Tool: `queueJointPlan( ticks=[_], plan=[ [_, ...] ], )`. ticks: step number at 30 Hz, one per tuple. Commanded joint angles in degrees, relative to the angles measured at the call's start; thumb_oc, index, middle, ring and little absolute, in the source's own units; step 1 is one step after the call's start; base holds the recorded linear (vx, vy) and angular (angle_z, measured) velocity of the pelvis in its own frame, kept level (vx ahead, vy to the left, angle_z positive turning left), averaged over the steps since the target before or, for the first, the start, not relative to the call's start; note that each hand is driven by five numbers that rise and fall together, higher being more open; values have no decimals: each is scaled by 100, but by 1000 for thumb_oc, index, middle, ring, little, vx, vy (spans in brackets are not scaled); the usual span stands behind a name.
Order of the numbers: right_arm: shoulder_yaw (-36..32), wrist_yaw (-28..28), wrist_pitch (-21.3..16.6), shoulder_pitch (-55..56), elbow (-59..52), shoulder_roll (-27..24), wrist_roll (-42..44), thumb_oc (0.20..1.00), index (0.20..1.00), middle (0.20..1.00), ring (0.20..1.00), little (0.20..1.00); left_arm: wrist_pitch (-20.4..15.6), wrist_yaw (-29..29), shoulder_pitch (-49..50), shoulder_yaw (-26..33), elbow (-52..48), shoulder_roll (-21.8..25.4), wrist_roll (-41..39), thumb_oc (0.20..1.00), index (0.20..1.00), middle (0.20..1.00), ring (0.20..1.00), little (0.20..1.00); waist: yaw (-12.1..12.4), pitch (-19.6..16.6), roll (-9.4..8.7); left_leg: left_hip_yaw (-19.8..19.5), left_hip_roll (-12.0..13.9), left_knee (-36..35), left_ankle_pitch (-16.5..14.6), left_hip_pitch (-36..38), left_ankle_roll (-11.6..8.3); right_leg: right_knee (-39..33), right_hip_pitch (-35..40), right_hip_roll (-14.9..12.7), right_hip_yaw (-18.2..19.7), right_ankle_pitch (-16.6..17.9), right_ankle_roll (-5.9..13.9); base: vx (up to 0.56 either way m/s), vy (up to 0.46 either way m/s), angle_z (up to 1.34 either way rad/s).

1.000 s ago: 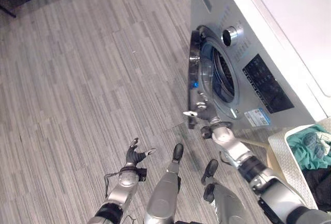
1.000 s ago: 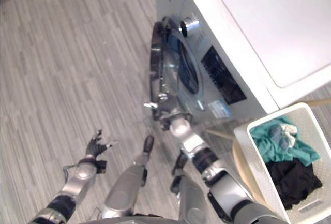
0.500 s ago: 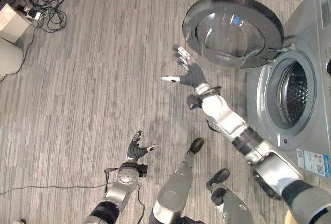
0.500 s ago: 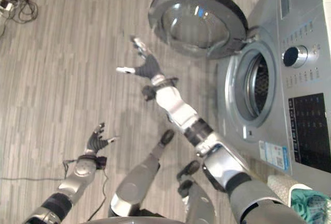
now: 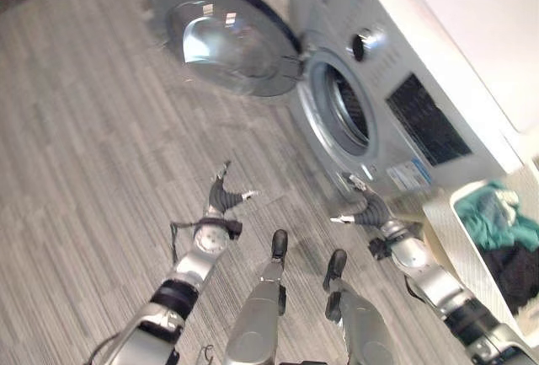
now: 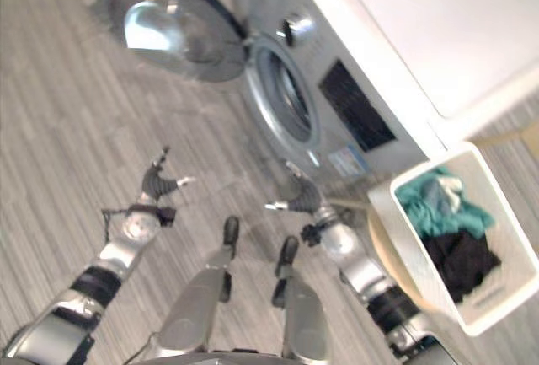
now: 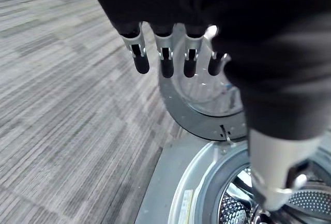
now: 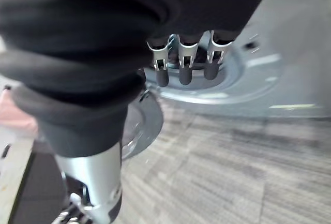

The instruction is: Grab the laundry basket,head to the washer,open it,put in the laundry and shut it.

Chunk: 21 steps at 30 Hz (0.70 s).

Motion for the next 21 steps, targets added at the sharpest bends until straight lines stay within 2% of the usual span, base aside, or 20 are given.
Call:
queueJointPlan(
  ticks=[1,2,3,4,6,12,21],
  plan=[
    [-197,-13,-444,-284,-385,-82,33,1000,1000,1000,1000,1000,-71,351,-515,137,635,314,274,1000,1000,1000,1000,1000,-83,50,-100,131,-101,360,-712,96,233,-212,-99,-31,197,237,331,-34,48,-50],
    [-263,-5,-470,-233,-392,-122,90,1000,1000,1000,1000,1000,-46,393,-734,168,883,478,309,1000,1000,1000,1000,1000,-155,61,-101,180,-96,347,-699,77,234,-209,-146,-22,226,256,334,-40,46,-55],
    [-487,-48,-537,-151,-422,-254,175,1000,1000,1000,1000,1000,63,423,-1087,195,1371,912,513,1000,1000,1000,1000,1000,-315,125,-96,251,-94,340,-669,11,244,-195,-264,-5,298,307,349,-43,49,-52],
    [-610,-75,-575,-90,-442,-323,212,1000,1000,1000,1000,1000,142,429,-1268,194,1531,1142,677,1000,1000,1000,1000,1000,-382,157,-95,292,-95,341,-652,-34,248,-187,-340,4,326,329,357,-44,53,-43],
    [-771,-92,-644,21,-478,-356,319,1000,1000,1000,1000,1000,234,432,-1434,196,1854,1411,904,1000,1000,1000,1000,1000,-473,203,-87,326,-99,333,-622,-96,256,-180,-429,16,373,357,356,-16,40,-17],
    [-954,-75,-666,282,-572,-277,425,1000,1000,1000,1000,1000,319,451,-1409,508,2359,1684,879,1000,1000,1000,1000,1000,-554,300,-83,373,-102,233,-564,-139,268,-223,-537,28,445,420,372,16,24,-15],
    [-1242,-123,-749,546,-737,-45,701,1000,1000,1000,1000,1000,366,498,-974,867,2527,1601,831,1000,1000,1000,1000,1000,-545,367,-49,277,-188,355,-625,-270,290,-178,-571,-43,428,415,360,14,29,6]
  ],
)
